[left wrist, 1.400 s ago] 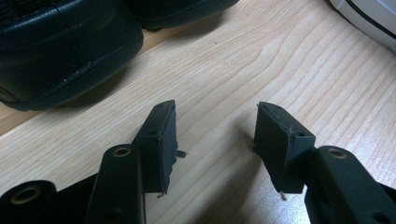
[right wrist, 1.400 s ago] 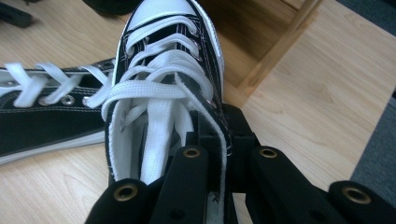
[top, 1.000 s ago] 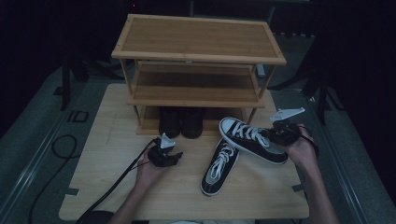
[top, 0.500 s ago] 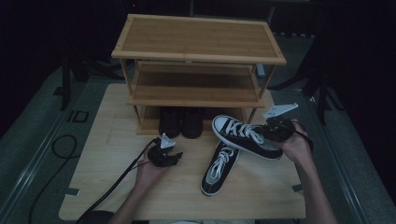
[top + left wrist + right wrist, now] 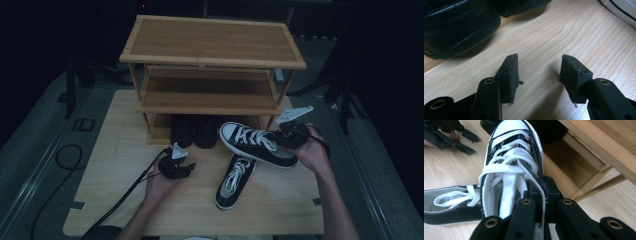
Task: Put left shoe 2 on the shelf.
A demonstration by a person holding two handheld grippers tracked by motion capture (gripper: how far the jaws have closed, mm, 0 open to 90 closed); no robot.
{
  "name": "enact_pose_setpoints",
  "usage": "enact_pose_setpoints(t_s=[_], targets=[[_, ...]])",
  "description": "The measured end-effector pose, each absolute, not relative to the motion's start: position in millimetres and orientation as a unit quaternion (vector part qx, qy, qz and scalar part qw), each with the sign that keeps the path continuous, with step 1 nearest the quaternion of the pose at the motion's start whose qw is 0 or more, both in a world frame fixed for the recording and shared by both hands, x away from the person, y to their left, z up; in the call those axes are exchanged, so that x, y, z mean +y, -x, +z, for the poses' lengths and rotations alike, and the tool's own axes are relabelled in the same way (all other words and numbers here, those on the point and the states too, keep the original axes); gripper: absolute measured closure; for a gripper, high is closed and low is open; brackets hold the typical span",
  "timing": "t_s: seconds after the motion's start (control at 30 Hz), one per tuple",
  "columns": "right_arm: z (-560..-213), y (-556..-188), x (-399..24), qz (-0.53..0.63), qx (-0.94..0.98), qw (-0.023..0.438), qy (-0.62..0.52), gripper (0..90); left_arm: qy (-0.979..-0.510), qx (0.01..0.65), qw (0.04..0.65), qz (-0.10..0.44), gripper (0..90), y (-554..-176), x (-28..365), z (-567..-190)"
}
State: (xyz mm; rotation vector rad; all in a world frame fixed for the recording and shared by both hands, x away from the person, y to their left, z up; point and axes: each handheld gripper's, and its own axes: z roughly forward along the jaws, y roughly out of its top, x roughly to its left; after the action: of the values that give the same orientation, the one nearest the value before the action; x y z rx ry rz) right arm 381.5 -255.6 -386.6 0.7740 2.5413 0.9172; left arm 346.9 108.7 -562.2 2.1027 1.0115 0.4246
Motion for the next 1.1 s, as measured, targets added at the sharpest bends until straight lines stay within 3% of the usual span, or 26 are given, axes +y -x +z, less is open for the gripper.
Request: enact_pose_setpoints(t_s=[1.1], targets=[[-355, -383, -232, 0.358, 0.891, 0.149, -0.236, 88.3, -0.822, 0.396, 0.375, 0.165, 49.2, -347, 109, -562]])
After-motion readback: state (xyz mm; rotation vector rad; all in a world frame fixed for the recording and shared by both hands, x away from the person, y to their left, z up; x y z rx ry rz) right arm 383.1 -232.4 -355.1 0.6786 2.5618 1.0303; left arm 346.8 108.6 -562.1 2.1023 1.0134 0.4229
